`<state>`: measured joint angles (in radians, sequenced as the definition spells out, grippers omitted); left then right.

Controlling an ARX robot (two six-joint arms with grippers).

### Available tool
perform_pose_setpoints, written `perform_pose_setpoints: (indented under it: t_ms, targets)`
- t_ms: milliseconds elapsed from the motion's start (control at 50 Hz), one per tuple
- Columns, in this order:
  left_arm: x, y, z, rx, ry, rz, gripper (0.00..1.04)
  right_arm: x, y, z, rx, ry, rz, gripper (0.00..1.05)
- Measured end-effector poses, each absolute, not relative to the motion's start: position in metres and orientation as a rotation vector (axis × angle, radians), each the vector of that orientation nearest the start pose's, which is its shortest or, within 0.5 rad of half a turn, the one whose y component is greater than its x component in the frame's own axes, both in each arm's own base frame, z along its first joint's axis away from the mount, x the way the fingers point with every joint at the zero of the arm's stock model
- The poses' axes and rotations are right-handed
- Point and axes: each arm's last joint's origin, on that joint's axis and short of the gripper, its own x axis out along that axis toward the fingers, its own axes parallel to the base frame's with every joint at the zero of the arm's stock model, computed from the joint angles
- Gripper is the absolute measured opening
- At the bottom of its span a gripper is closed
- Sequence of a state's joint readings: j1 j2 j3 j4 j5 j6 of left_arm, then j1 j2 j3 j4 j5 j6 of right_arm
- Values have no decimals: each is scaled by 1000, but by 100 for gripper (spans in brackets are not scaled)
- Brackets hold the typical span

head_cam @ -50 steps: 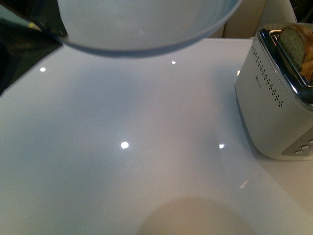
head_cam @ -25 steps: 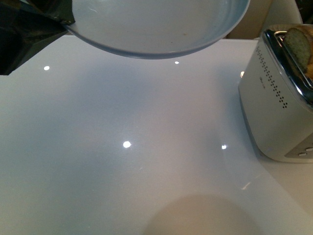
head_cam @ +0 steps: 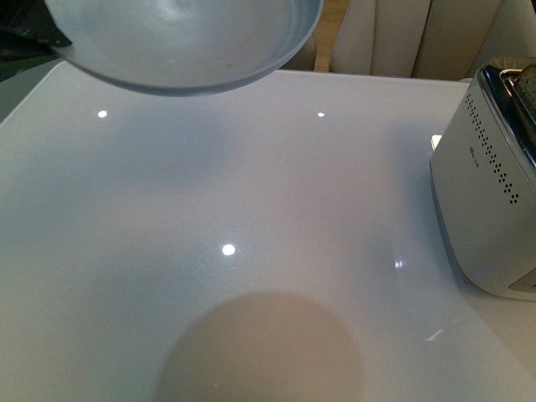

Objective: Left arm holds plate, right arm toasts bread

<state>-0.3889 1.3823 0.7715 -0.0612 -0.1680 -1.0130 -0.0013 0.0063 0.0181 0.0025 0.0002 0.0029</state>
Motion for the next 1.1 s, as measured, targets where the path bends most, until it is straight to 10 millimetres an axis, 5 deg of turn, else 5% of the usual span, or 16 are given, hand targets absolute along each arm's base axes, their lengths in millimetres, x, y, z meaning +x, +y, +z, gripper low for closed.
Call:
perform_pose_setpoints:
  t_ms: [560, 1100]
  targets:
    - [233, 2, 133, -777, 772, 268, 3, 97, 0, 169, 3, -14, -2, 96]
    - [189, 20, 30, -850, 858, 296, 3, 97, 0, 169, 3, -14, -2, 96]
